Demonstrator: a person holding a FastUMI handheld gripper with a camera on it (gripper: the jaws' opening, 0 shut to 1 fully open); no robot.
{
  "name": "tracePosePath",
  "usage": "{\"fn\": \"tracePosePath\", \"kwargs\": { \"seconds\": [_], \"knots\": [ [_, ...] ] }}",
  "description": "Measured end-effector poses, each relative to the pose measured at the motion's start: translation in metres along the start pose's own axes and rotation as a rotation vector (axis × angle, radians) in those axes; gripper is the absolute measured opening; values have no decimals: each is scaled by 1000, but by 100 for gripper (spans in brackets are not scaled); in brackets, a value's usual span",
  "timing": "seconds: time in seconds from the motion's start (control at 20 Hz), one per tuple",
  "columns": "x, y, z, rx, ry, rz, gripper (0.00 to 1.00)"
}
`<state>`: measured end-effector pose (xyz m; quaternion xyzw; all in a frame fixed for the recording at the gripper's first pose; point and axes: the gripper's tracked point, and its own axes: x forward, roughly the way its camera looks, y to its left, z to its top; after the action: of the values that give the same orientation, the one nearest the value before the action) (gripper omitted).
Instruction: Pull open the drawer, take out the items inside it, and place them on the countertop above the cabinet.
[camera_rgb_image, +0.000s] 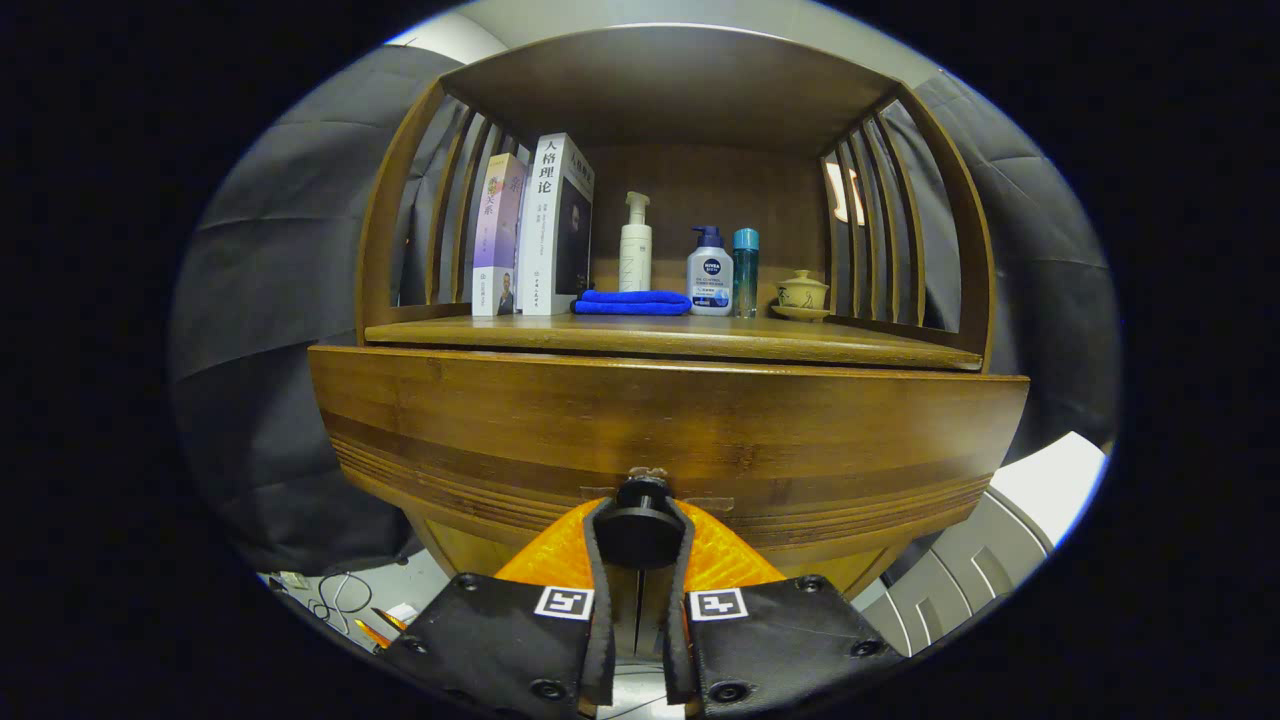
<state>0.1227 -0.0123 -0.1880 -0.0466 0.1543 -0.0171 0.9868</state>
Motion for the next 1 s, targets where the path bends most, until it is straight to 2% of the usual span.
{"fn": "tracePosePath", "kwargs": {
  "seconds": [1.0],
  "knots": [
    [-82,9,-26,-32,1,40,21]
  ]
}}
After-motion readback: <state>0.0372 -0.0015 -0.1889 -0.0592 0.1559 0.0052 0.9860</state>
